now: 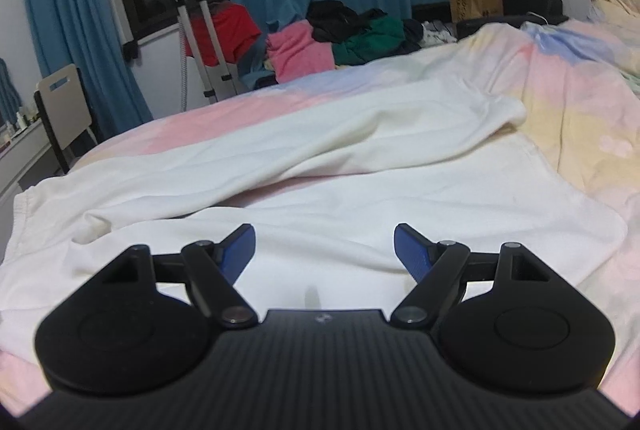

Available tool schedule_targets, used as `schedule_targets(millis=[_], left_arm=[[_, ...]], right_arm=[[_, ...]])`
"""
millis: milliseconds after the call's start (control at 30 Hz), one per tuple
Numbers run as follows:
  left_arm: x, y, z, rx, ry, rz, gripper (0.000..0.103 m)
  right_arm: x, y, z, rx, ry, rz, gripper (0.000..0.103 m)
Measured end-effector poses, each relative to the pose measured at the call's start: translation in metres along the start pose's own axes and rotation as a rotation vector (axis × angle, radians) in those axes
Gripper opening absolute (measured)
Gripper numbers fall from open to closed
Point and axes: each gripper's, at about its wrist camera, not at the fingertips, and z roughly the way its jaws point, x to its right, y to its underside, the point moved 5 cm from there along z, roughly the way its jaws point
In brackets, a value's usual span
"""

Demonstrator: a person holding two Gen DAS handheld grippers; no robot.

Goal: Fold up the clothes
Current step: 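Grasp the sweatpants waistband edge with the left gripper and lift it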

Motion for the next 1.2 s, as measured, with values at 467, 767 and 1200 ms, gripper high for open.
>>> schedule_targets(millis=[467, 767, 1200], left_arm=[[-0.002, -0.029, -0.013, 0.140, 0.381, -0.143, 0.094], [-0.004, -0.007, 0.031, -0.032, 0.184, -0.096, 0.088], [-0.011, -0.023, 0.020, 0.044, 0.314, -0.208, 0.069]], right_arm=[[0.010, 0.005, 0.013, -0.064, 0.013, 0.044, 0.078], [0.017, 0.006, 0.020, -0.095, 0.019, 0.097, 0.078], [0.148, 0.004, 0.007, -0.036, 0.039, 0.693, 0.078]])
